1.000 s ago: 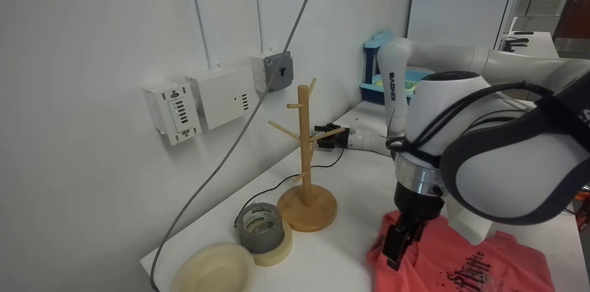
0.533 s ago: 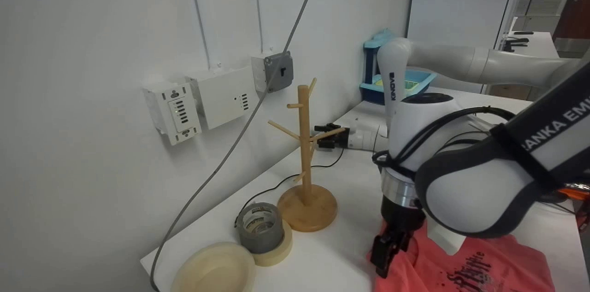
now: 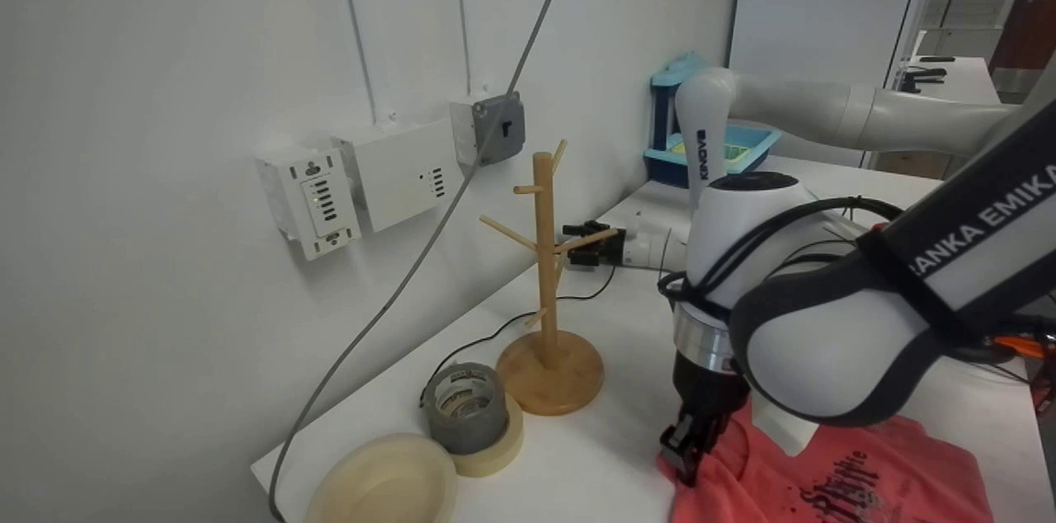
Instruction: Pick up the orange sweater and put it back down
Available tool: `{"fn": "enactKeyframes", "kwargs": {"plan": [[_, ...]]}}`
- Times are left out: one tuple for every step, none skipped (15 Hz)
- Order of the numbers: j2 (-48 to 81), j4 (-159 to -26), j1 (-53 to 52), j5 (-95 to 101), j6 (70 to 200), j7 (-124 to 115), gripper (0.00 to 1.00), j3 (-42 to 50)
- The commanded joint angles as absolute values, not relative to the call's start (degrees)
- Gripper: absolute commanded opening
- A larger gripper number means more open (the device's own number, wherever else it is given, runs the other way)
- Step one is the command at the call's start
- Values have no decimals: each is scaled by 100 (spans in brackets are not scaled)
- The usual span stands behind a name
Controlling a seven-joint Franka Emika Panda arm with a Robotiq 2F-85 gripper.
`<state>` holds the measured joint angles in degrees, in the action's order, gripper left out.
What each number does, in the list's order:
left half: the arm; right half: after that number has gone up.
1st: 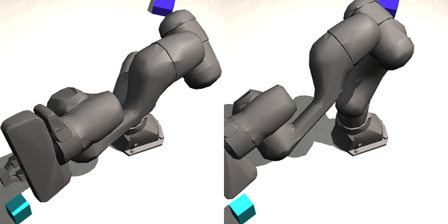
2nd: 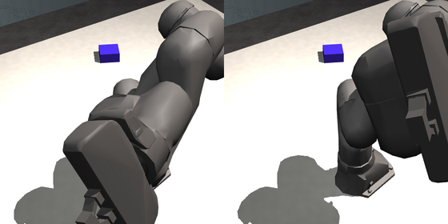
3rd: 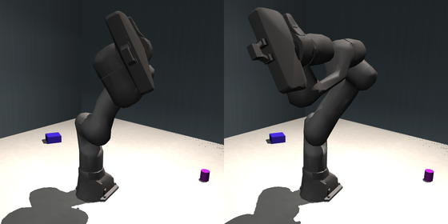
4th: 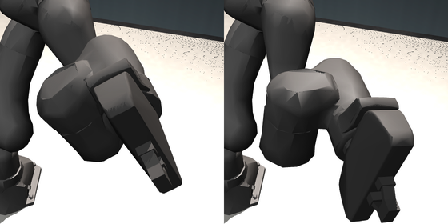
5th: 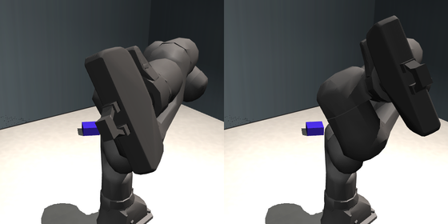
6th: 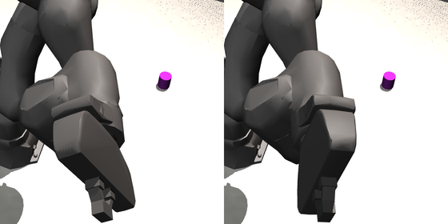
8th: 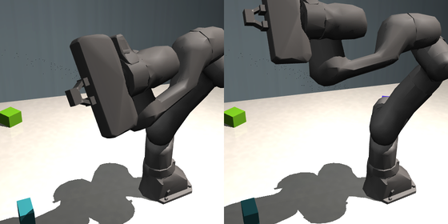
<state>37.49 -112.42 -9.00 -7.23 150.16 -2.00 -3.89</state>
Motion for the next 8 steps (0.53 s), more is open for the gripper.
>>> {"fn": "enactKeyframes", "kwargs": {"plan": [[3613, -11284, -964, -567, 15078, -459, 0, -369], [3565, -11308, -999, -546, 15064, -502, 0, -355], [3498, -11342, -1048, -521, 15044, -560, 0, -343], [3448, -11366, -1092, -496, 15047, -608, 0, -337], [3393, -11389, -1167, -445, 15036, -678, 1, -319], [3349, -11399, -1237, -377, 15019, -740, 1, -305], [3314, -11403, -1293, -313, 15005, -782, 1, -316], [3303, -11382, -1346, -252, 14968, -818, 1, -326]]}}
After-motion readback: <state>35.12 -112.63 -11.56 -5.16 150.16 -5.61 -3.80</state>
